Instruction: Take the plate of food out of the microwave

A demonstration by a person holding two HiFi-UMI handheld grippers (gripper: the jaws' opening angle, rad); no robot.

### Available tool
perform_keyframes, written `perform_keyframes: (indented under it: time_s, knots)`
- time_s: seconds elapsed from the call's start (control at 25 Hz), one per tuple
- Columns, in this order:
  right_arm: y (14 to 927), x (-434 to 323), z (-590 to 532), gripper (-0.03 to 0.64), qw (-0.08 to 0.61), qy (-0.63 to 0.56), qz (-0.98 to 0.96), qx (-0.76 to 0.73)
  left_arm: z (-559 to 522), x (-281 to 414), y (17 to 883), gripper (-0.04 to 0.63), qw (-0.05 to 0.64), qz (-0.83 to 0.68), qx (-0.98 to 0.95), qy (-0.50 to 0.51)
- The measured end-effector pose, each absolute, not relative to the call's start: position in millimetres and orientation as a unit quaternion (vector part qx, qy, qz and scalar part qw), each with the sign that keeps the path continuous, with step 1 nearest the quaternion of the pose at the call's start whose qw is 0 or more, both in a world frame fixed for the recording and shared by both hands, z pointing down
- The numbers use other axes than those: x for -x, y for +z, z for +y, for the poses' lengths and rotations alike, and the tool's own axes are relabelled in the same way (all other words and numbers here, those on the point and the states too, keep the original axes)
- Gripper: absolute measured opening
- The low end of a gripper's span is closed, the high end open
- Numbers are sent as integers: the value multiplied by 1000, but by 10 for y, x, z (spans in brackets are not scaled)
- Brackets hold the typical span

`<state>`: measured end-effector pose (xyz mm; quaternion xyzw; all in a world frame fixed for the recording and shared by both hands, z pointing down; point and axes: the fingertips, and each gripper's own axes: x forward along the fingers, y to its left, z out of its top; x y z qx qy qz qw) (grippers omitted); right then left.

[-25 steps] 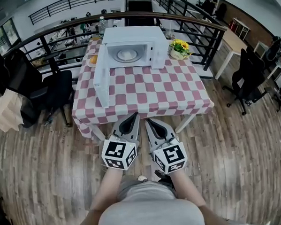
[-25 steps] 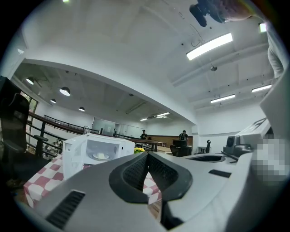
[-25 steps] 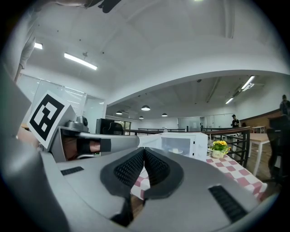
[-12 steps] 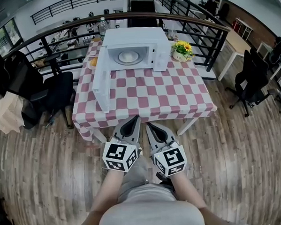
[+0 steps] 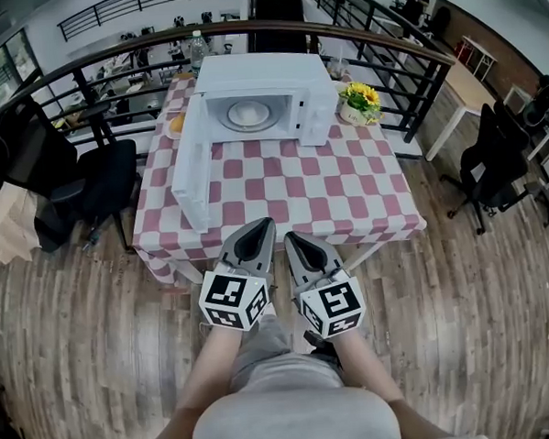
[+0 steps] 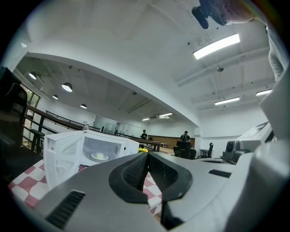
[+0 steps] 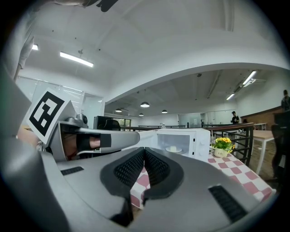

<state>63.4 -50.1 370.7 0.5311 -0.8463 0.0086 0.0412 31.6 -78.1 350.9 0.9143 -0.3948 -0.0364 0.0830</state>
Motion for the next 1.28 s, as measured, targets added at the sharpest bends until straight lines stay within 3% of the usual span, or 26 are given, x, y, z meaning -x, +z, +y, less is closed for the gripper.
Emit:
perform_keyframes:
  time_s: [1.28]
  knots:
    - [3846,-959,-2693,26,54,22,-857,-512,-3002,-592,3690,2,110,-423,-899,-38]
